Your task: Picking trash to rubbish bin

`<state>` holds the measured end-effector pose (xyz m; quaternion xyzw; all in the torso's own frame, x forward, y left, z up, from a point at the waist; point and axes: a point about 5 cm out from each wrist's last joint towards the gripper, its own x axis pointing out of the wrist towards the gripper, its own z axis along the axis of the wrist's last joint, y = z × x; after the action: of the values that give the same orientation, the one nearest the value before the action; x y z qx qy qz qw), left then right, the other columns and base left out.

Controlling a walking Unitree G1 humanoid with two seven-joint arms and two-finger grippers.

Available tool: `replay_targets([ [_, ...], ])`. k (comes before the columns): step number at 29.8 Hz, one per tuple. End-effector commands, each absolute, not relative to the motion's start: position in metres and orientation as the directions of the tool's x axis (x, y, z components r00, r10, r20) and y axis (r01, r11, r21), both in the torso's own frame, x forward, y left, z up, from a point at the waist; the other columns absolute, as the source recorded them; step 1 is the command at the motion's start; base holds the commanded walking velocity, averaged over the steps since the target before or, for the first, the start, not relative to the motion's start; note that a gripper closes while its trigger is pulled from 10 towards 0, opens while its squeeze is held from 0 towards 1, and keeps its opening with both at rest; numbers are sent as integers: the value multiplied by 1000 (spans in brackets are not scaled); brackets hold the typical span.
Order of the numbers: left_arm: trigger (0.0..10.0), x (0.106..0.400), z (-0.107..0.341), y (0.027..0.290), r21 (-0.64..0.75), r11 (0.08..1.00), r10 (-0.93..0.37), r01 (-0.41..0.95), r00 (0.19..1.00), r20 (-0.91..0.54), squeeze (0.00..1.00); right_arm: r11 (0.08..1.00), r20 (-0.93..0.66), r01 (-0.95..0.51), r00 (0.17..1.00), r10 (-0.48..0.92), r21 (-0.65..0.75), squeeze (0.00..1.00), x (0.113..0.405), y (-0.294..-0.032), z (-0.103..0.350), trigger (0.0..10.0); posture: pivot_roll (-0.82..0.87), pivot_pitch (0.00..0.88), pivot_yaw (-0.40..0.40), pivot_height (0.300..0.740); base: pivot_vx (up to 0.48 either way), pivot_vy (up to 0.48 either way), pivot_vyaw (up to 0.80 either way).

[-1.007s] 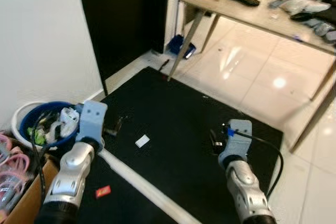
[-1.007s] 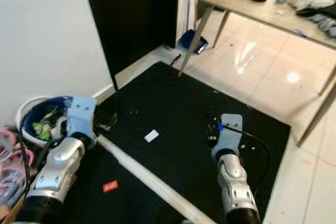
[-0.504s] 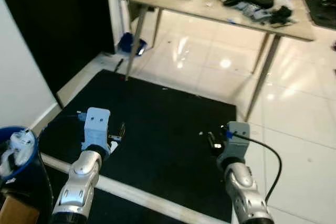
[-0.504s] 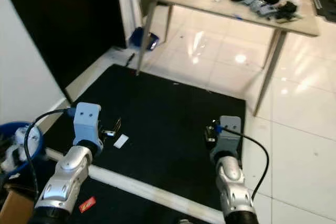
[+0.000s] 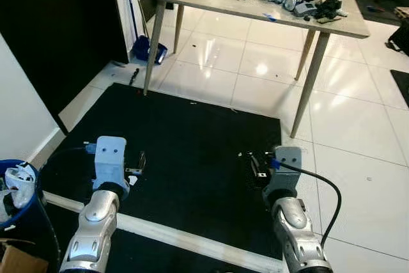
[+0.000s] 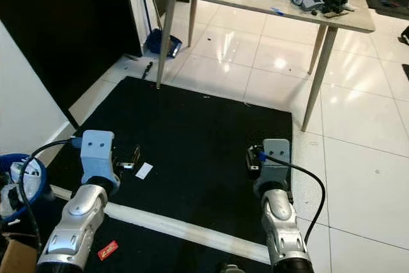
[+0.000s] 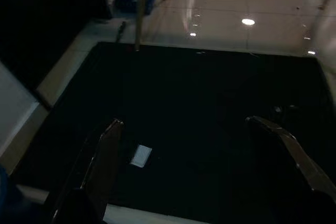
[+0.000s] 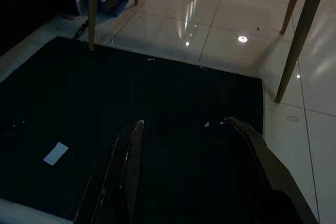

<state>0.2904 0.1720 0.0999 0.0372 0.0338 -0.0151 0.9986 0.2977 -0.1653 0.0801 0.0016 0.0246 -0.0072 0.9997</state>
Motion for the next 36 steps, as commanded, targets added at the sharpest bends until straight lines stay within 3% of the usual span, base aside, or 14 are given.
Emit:
replay_targets([
  [1,10000,288,98,168,61,997,-39,43,997,-67,0,1000,-58,28,998,-28,-1,0,294,-167,76,10000,43,128,15,740,0,0,0],
  [10,10000,289,101,169,63,997,-44,47,997,-57,0,999,-71,40,997,-38,25,0,293,-166,73,10000,41,117,19,740,0,0,0],
  [36,10000,293,108,168,72,997,-38,39,999,-21,0,999,-55,46,997,-47,-18,0,290,-167,72,10000,39,102,19,740,281,0,0],
])
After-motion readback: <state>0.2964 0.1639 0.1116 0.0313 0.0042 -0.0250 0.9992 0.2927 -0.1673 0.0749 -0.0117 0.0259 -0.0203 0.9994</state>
